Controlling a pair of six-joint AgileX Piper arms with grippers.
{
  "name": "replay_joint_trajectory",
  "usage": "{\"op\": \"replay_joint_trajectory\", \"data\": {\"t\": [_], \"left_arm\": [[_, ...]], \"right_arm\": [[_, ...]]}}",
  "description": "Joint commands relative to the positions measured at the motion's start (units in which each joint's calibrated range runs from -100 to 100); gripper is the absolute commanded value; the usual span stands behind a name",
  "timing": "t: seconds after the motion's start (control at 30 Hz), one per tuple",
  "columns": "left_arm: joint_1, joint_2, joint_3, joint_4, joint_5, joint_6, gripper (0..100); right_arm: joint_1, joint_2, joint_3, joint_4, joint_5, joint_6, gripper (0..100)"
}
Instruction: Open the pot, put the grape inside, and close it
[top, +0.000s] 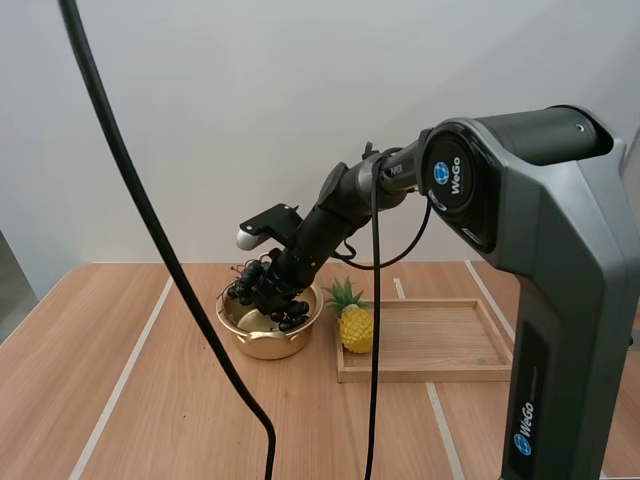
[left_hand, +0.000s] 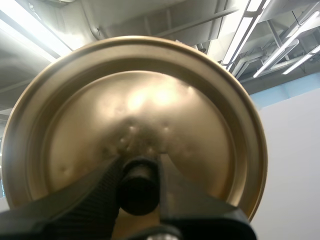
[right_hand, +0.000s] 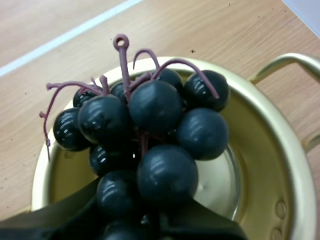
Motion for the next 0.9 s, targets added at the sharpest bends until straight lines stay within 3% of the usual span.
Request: {"op": "replay_joint_trajectory", "data": {"t": [0.0, 0.8, 0.87], "left_arm": [[-0.06, -0.11, -0.33, 0.48, -1.88, -0.57, 0], [-0.06, -0.11, -0.33, 0.48, -1.88, -0.57, 0], [-0.06, -0.11, -0.33, 0.48, -1.88, -0.57, 0]], "right_arm": [[-0.01, 1.05, 0.47, -2.97, 1.00, 1.03, 0], [-0.01, 7.76, 0.30, -3.40, -0.56, 1.03, 0], [-0.01, 7.67, 0.30, -2.44, 0.47, 1.03, 28]]}}
